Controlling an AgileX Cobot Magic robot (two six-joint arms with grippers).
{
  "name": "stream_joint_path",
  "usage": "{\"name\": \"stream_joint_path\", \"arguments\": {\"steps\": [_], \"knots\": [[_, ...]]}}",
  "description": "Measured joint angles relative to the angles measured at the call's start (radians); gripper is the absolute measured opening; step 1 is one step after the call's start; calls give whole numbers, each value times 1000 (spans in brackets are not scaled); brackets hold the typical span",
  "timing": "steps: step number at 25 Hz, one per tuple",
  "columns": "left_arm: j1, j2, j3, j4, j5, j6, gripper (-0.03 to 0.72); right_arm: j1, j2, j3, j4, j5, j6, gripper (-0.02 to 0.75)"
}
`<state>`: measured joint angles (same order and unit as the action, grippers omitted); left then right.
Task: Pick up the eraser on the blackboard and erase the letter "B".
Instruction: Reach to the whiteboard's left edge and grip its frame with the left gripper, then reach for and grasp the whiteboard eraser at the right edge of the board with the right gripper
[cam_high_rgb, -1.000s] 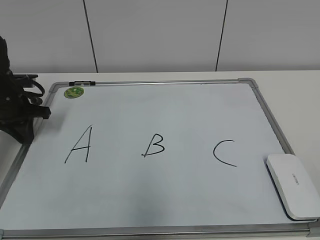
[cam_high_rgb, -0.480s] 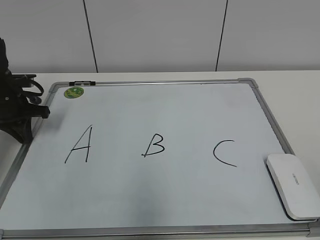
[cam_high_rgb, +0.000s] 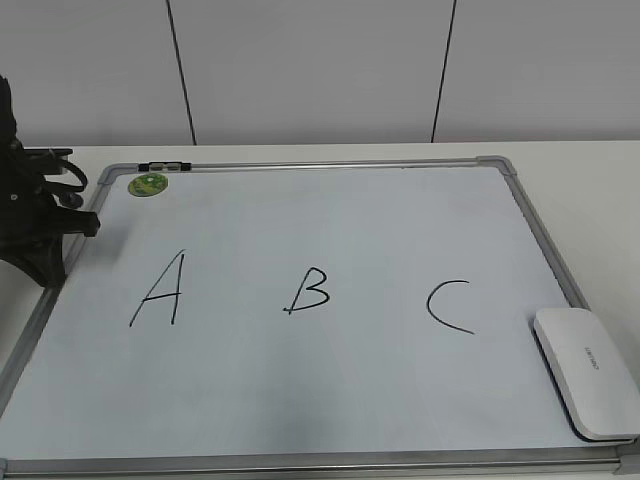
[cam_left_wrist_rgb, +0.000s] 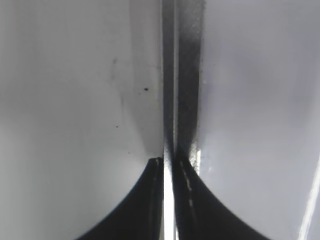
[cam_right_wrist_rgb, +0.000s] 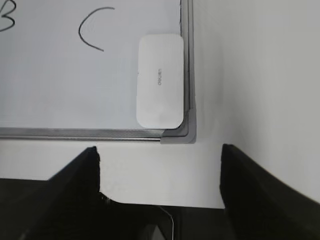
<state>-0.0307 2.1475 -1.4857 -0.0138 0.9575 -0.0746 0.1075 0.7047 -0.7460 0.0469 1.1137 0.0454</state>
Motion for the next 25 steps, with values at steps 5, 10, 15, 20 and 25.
{"name": "stream_joint_path", "arguments": {"steps": [5, 10, 15, 20, 25], "knots": [[0, 0, 0, 0, 0, 0, 25, 46, 176, -2, 2, -40, -5, 555], [0, 0, 0, 0, 0, 0, 27, 49, 358, -2, 4, -100, -8, 555], [0, 0, 0, 0, 2, 0, 27, 49, 505, -29, 11, -152, -8, 555], [0, 0, 0, 0, 2, 0, 28, 49, 638, -109, 46, -162, -8, 558], [0, 0, 0, 0, 2, 0, 28, 49, 766, -176, 48, -157, -8, 622]]}}
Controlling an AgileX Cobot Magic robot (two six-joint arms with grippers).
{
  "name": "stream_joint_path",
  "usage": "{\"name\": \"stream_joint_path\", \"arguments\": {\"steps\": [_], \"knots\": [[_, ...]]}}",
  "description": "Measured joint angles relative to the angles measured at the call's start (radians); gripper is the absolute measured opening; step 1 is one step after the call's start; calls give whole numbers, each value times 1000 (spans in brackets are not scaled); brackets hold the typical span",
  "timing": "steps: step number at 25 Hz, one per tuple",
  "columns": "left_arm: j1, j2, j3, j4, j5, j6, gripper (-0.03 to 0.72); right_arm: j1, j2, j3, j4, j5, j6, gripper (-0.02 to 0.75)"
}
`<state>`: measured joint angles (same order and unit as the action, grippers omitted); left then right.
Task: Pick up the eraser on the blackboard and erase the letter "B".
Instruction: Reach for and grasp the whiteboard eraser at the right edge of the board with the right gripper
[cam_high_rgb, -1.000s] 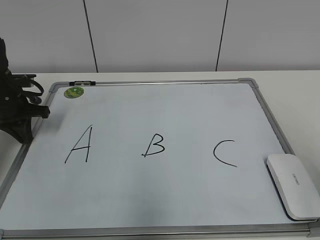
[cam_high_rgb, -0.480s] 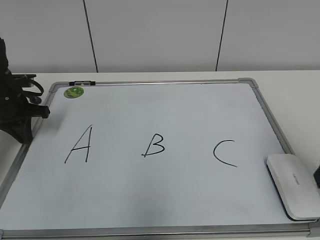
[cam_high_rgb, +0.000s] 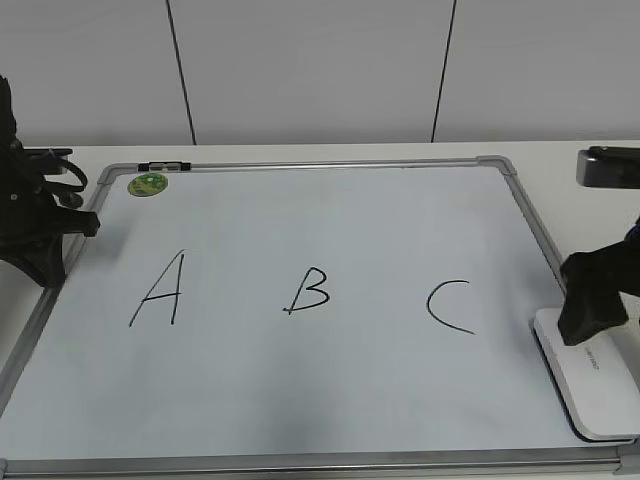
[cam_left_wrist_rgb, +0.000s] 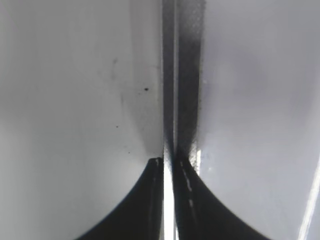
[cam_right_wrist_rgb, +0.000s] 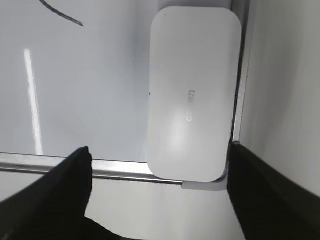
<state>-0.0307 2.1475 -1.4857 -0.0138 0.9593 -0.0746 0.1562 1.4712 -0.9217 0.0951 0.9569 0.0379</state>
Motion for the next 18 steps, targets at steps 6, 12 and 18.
{"name": "stream_joint_path", "arguments": {"steps": [6, 12, 18], "knots": [[0, 0, 0, -4, 0, 0, 28, 0, 89, -32, -55, 0, 52, 643], [0, 0, 0, -10, 0, 0, 29, 0, 143, -33, -75, -7, 67, 645], [0, 0, 0, -12, 0, 0, 32, 0, 211, -34, -82, -51, 69, 646]]}}
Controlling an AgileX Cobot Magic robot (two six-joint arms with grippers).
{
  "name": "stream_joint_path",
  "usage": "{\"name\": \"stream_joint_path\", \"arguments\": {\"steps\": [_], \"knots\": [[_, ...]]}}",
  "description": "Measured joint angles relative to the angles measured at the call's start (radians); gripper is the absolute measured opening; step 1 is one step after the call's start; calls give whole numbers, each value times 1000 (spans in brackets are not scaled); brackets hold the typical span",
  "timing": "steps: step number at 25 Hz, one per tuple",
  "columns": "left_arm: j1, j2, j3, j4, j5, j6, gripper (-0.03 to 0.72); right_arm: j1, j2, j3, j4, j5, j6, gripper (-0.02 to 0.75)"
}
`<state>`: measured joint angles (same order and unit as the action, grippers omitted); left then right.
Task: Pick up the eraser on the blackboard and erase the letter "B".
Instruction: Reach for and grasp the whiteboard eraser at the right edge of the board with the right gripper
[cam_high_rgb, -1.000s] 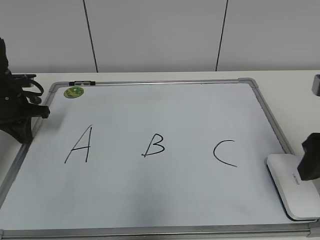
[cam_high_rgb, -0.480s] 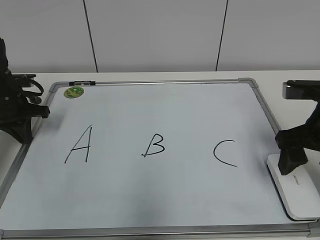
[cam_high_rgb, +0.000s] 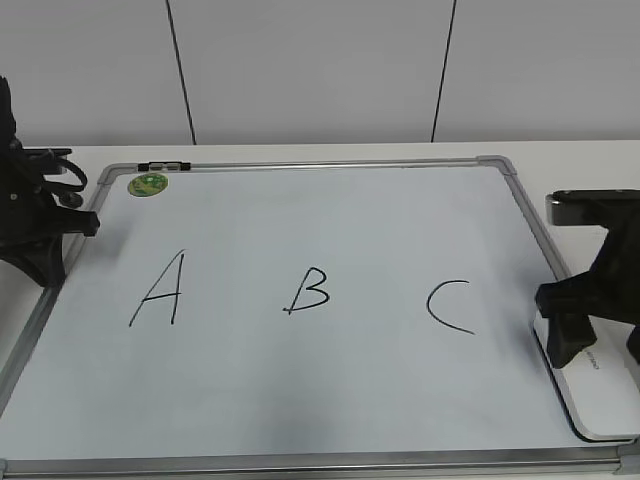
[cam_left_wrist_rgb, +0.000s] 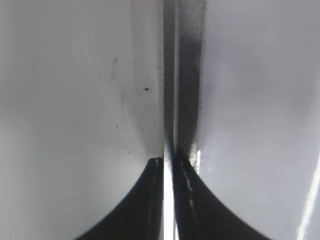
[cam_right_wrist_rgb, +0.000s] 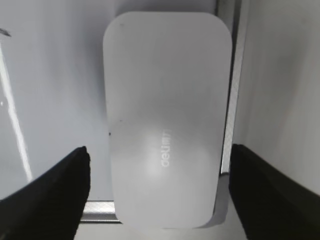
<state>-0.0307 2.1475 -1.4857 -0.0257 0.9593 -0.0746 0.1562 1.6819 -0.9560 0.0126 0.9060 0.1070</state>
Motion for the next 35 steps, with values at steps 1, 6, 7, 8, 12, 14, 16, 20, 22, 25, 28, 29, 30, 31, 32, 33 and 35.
{"name": "stream_joint_path", "arguments": {"steps": [1, 6, 7, 8, 12, 14, 16, 20, 22, 25, 28, 29, 30, 31, 32, 33, 35], "knots": [[0, 0, 0, 0, 0, 0, 33, 0, 9, 0, 0, -10, 0, 646], [0, 0, 0, 0, 0, 0, 34, 0, 52, 0, -2, -36, 2, 645], [0, 0, 0, 0, 0, 0, 34, 0, 59, 0, -2, -43, 2, 645], [0, 0, 0, 0, 0, 0, 35, 0, 65, 0, -3, -51, 2, 645], [0, 0, 0, -1, 0, 0, 36, 0, 76, -2, -5, -69, 2, 645], [0, 0, 0, -1, 0, 0, 36, 0, 76, -2, -5, -79, 2, 641], [0, 0, 0, -1, 0, 0, 38, 0, 76, -2, -13, -82, 2, 628], [0, 0, 0, -1, 0, 0, 38, 0, 83, -2, -13, -82, 2, 580], [0, 0, 0, -1, 0, 0, 38, 0, 93, -3, -20, -86, 2, 566], [0, 0, 0, -1, 0, 0, 38, 0, 95, -5, -22, -86, 4, 547], [0, 0, 0, -1, 0, 0, 38, 0, 95, -5, -22, -86, 4, 536], [0, 0, 0, -1, 0, 0, 38, 0, 95, -5, -22, -86, 4, 534], [0, 0, 0, -1, 0, 0, 38, 0, 95, -5, -22, -86, 4, 534], [0, 0, 0, -2, 0, 0, 38, 0, 95, -5, -22, -86, 4, 534], [0, 0, 0, -2, 0, 0, 38, 0, 95, -5, -22, -86, 4, 534], [0, 0, 0, -2, 0, 0, 38, 0, 95, -5, -22, -86, 4, 534], [0, 0, 0, -2, 0, 0, 38, 0, 95, -5, -22, -86, 4, 534]]}}
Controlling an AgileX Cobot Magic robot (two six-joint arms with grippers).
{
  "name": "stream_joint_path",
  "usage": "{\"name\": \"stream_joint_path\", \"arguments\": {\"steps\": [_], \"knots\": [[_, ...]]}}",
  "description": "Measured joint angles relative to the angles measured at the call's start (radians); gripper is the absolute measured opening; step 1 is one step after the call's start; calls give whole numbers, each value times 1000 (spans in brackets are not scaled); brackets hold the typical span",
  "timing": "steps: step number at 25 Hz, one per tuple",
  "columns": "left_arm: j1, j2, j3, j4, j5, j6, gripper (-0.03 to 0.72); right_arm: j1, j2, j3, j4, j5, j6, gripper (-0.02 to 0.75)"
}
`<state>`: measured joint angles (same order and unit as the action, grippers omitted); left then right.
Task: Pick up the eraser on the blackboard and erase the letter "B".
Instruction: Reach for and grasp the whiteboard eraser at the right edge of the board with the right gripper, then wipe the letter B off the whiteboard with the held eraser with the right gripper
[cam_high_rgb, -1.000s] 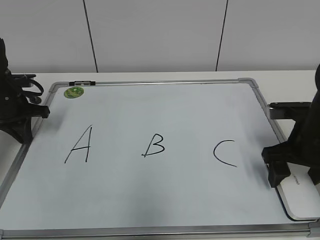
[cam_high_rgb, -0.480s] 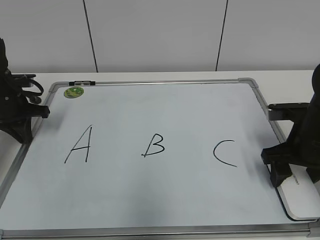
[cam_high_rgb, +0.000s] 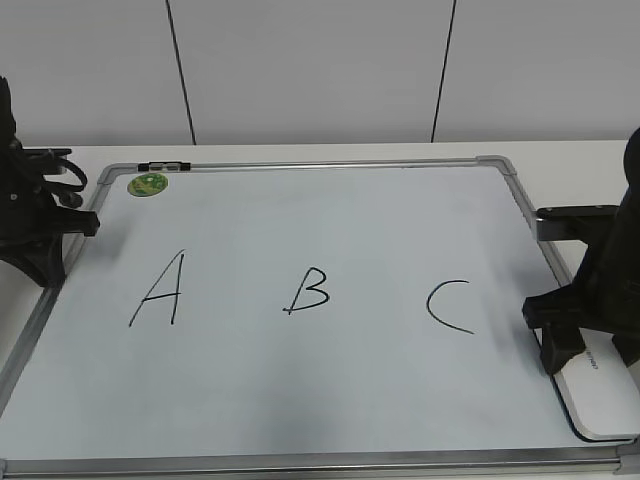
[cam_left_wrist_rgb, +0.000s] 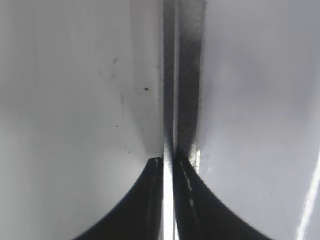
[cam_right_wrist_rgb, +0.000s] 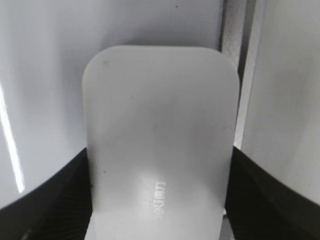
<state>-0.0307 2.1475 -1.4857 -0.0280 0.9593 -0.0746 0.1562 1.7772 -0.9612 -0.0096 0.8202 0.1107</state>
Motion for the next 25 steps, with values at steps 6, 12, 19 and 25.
{"name": "stream_joint_path", "arguments": {"steps": [6, 12, 19, 25], "knots": [[0, 0, 0, -2, 0, 0, 39, 0, 2, -9, 10, 21, 4, 533], [0, 0, 0, -8, 0, 13, 40, 2, 24, -150, 22, 210, 9, 533], [0, 0, 0, -12, 2, 16, 41, 84, 133, -362, 22, 368, 1, 532], [2, 0, 0, -13, 2, 18, 41, 155, 208, -526, 23, 377, -2, 532]]}}
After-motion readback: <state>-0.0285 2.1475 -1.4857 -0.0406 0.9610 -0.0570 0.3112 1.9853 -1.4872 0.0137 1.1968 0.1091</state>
